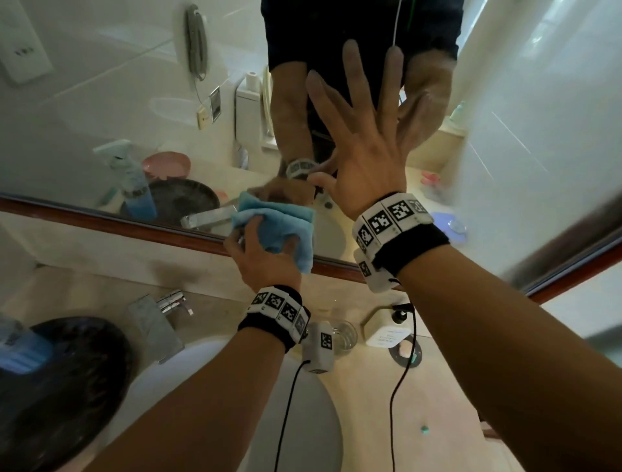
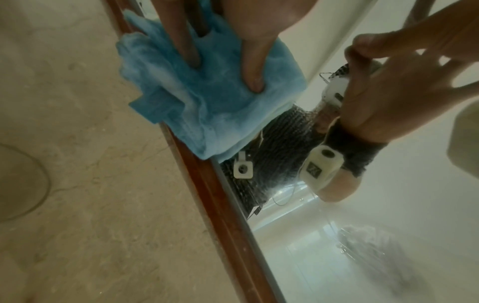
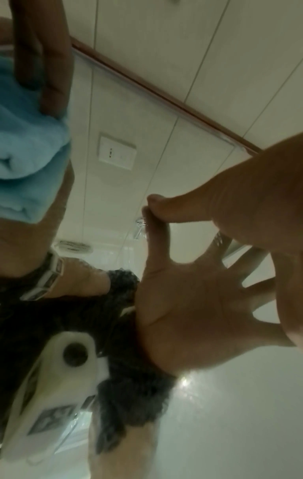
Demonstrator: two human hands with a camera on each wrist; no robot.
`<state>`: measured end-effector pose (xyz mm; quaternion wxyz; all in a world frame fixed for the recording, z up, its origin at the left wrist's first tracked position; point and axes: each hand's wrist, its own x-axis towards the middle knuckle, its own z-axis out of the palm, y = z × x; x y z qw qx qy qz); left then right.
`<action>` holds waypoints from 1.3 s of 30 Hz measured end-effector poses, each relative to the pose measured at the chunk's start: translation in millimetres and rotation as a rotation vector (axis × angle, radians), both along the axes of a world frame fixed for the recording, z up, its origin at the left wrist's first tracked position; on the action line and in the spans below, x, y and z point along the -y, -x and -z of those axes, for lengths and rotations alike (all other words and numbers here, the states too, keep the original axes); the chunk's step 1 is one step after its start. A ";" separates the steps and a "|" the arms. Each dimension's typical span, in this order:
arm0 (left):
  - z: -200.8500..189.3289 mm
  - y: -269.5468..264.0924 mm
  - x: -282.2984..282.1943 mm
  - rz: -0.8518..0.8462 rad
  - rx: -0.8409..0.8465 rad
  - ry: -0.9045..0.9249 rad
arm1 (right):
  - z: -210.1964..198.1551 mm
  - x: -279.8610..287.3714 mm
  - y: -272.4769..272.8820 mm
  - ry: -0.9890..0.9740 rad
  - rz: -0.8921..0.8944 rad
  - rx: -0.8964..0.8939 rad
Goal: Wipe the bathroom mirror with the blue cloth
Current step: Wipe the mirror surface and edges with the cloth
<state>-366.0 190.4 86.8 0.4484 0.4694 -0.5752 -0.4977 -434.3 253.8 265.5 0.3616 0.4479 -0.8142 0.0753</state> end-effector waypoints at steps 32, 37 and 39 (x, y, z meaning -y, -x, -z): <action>-2.0 -38.3 84.5 -0.029 0.035 -0.042 | 5.9 0.0 -0.6 -0.059 0.144 0.020; -3.1 -40.5 82.4 -0.019 0.032 -0.028 | 7.8 3.5 -2.7 -0.043 0.150 0.028; -4.9 -40.6 80.0 -0.005 0.037 -0.041 | 8.5 4.3 -3.2 -0.034 0.153 0.025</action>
